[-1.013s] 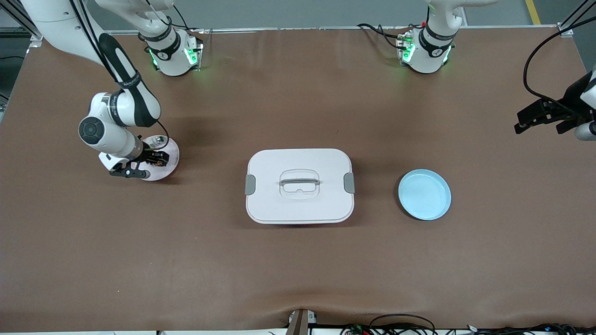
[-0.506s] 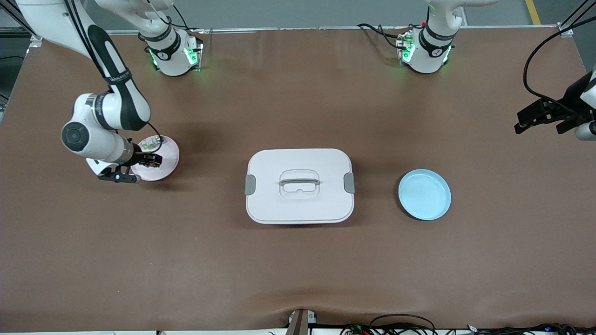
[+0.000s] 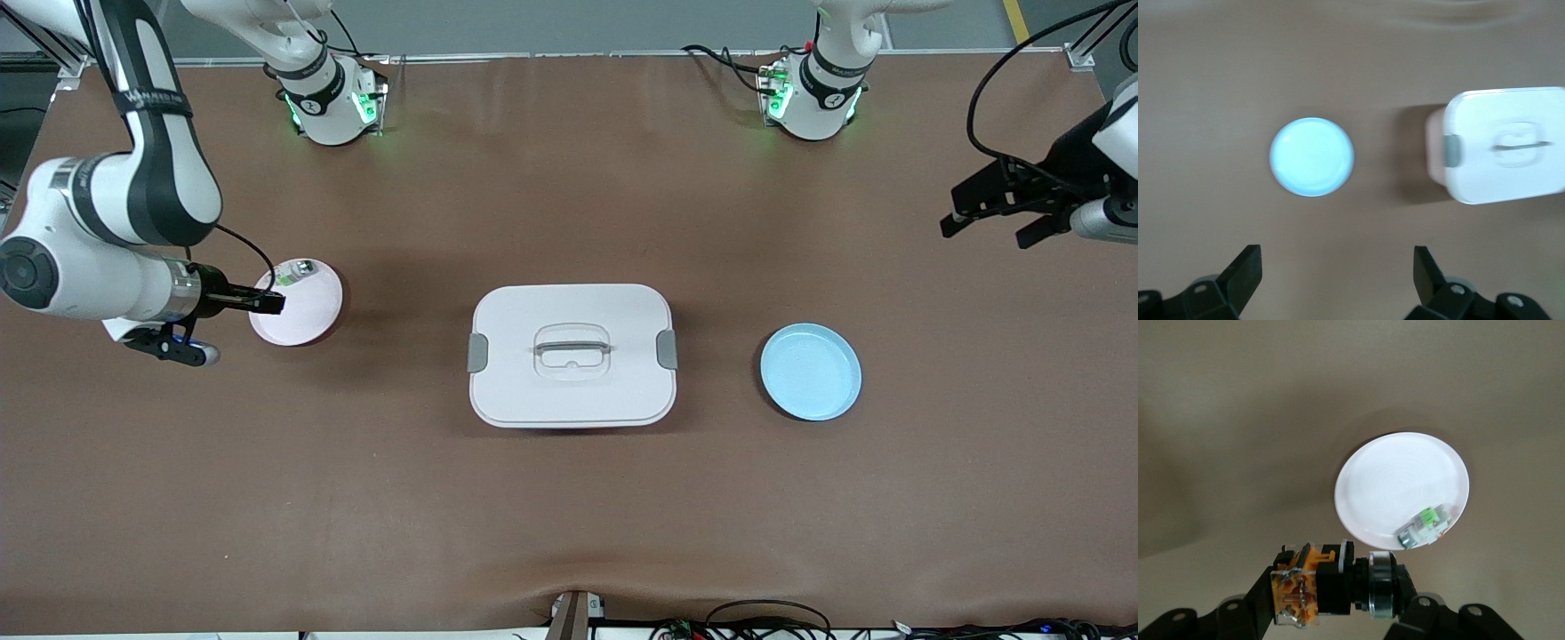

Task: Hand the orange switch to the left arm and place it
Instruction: 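Lift the switch with the right gripper while the left gripper approaches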

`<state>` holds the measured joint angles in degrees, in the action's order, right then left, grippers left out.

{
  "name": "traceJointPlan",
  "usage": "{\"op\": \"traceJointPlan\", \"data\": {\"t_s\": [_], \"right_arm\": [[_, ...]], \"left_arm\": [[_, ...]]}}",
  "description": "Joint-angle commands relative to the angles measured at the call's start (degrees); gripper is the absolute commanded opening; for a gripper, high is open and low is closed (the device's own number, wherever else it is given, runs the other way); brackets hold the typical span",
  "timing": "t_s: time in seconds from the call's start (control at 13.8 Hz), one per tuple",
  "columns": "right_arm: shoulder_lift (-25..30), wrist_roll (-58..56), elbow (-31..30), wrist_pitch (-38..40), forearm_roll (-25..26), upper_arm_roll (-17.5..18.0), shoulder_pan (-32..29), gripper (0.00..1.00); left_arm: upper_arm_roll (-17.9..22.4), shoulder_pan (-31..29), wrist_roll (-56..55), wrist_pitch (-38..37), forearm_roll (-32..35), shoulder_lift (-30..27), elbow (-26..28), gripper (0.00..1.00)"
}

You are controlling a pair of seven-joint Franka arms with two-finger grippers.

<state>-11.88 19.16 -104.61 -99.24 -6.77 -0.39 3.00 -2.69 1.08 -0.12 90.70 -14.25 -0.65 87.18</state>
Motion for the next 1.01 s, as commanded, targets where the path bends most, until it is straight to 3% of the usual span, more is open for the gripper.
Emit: {"op": "traceJointPlan", "data": {"t_s": [0.0,0.36,0.51,0.72,0.94], "right_arm": [[-1.3,10.7,6.4,4.7,-4.9,-0.2,3.8,0.0],[-4.5,29.0,15.2,5.6,-16.2,-0.2,8.8,0.0],[-6.5,35.2,19.1,5.7,-17.7,-0.2,10.1,0.0],[-9.6,45.8,23.6,5.8,-22.2,-0.1,11.7,0.0],[-14.5,55.4,31.6,7.5,-23.3,-0.1,15.1,0.0]], "left_arm": [[-0.3,-0.2,-4.4,-1.4,-7.3,-0.4,-1.0,1.0],[0.0,0.1,-6.1,0.1,-25.4,3.0,-0.8,1.0],[-0.4,1.6,-6.2,3.1,-30.5,5.0,-0.5,1.0],[-0.5,6.2,-7.3,13.1,-35.4,5.7,2.8,1.0],[-0.6,10.6,-10.0,21.3,-37.9,6.9,5.2,1.0]]}}
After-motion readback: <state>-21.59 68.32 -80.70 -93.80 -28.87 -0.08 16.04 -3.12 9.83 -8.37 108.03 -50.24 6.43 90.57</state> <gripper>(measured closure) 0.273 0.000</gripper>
